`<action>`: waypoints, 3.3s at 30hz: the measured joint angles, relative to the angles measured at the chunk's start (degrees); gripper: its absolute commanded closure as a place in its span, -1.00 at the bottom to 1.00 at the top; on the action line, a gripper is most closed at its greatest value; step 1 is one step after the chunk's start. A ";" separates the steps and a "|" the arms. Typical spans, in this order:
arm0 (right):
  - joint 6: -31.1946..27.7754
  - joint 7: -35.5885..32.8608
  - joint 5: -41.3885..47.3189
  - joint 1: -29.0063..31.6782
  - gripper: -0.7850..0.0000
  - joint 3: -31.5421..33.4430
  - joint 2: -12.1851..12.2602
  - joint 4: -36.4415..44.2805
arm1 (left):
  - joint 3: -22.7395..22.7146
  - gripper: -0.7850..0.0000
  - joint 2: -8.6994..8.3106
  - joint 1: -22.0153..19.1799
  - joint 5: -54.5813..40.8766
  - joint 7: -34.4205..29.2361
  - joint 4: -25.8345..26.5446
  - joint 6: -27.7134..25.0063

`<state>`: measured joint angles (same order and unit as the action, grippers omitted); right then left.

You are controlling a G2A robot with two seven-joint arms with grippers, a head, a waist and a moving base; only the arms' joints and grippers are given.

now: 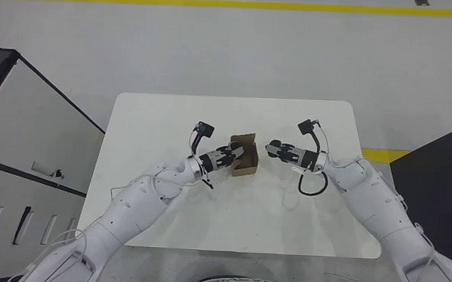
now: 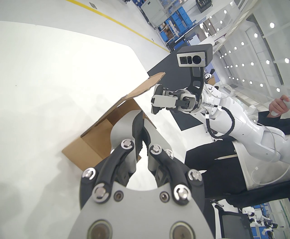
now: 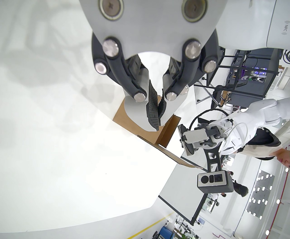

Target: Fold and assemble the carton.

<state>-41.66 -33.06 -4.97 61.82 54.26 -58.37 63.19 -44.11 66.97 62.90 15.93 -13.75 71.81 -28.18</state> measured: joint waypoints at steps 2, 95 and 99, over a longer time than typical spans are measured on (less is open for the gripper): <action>0.00 -0.10 0.00 0.02 1.00 0.08 -0.05 -0.06 | 0.22 1.00 0.32 -0.26 -0.18 -0.09 -0.74 -0.32; 0.99 -1.12 -6.28 -6.48 1.00 -7.35 -6.22 -5.21 | -7.24 1.00 3.02 3.83 3.25 -4.99 -2.95 -2.03; 1.01 -1.03 -6.68 -6.55 1.00 -7.43 -6.40 -5.28 | -7.23 1.00 3.16 3.77 3.24 -5.02 -3.21 -2.12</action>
<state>-40.66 -34.09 -11.65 55.27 46.83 -64.77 57.90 -51.35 70.13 66.66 19.18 -18.76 68.60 -30.30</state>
